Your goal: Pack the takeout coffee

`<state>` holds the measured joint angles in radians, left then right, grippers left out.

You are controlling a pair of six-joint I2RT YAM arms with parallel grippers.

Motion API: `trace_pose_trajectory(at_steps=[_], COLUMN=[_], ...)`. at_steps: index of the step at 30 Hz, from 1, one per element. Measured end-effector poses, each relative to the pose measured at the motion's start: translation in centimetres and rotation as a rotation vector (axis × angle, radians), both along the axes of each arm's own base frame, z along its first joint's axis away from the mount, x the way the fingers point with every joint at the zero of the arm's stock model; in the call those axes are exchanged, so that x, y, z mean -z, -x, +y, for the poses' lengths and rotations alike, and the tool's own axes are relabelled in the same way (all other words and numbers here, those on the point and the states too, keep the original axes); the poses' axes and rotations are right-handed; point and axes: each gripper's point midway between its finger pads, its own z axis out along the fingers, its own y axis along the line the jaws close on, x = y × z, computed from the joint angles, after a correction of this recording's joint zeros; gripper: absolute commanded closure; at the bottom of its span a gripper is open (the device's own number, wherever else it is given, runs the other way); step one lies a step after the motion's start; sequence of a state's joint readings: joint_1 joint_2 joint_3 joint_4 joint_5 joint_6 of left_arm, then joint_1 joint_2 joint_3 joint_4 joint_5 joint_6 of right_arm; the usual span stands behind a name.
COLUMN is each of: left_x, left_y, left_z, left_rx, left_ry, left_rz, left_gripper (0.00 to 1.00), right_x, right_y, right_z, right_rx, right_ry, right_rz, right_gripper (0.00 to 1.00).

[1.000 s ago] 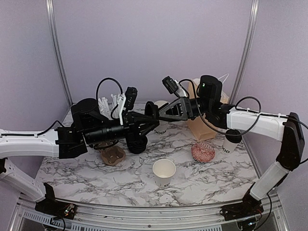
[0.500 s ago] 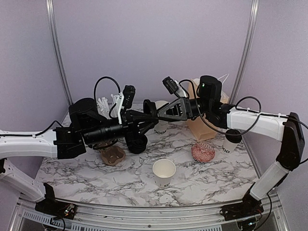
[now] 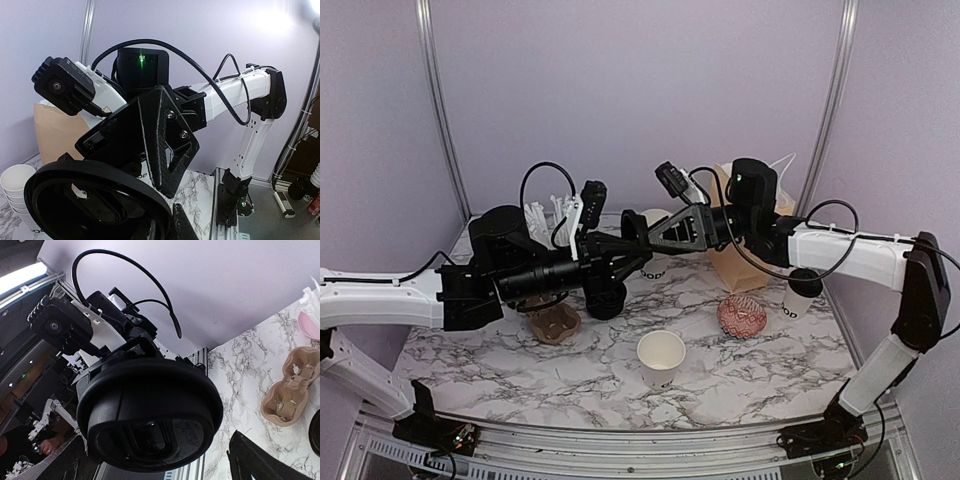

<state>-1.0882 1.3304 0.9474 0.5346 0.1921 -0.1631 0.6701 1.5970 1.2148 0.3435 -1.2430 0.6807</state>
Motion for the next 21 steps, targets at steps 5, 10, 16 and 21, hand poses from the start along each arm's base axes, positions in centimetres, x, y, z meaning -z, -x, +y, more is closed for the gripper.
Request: trace_pose_trajectory(at_steps=[5, 10, 16, 21], left_x=[0.55, 0.68, 0.62, 0.64], left_y=[0.08, 0.04, -0.12, -0.77], left_z=[-0.38, -0.43, -0.39, -0.17], left_rx=[0.011, 0.01, -0.001, -0.042], left_ry=[-0.01, -0.012, -0.007, -0.008], left_rz=[0.013, 0.017, 0.025, 0.024], left_gripper=[0.9, 0.89, 0.59, 0.46], right_x=[0.52, 0.25, -0.03, 0.38], right_y=[-0.4, -0.2, -0.09, -0.49], right_z=[0.37, 0.33, 0.29, 0.18], right_rx=[-0.006, -0.023, -0.03, -0.016], right_ry=[0.008, -0.001, -0.011, -0.005], right_rz=[0.013, 0.013, 0.003, -0.013], right_gripper=[0.15, 0.26, 0.33, 0.35])
